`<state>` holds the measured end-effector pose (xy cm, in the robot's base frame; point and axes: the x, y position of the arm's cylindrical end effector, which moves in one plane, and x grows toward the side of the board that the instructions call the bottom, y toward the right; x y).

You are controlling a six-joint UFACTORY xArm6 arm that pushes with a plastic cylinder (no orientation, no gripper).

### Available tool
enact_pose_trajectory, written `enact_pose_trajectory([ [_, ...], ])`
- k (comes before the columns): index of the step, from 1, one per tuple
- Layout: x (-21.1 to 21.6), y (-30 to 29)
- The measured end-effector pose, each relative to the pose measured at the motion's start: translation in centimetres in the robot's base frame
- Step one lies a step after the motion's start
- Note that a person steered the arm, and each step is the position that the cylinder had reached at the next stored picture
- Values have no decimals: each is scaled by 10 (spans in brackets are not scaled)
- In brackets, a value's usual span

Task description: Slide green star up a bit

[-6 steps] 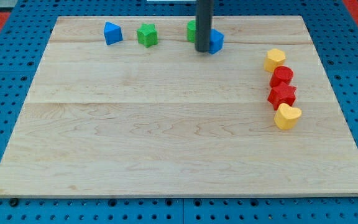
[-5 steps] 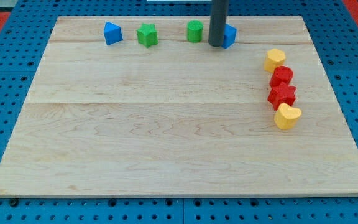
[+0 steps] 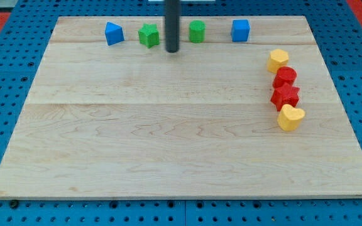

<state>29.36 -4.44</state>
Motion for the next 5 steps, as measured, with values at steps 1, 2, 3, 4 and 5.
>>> enact_pose_trajectory([
  [1,0,-1],
  [2,-1,-23],
  [3,-2,-23],
  [4,-3,-23],
  [5,-12,-23],
])
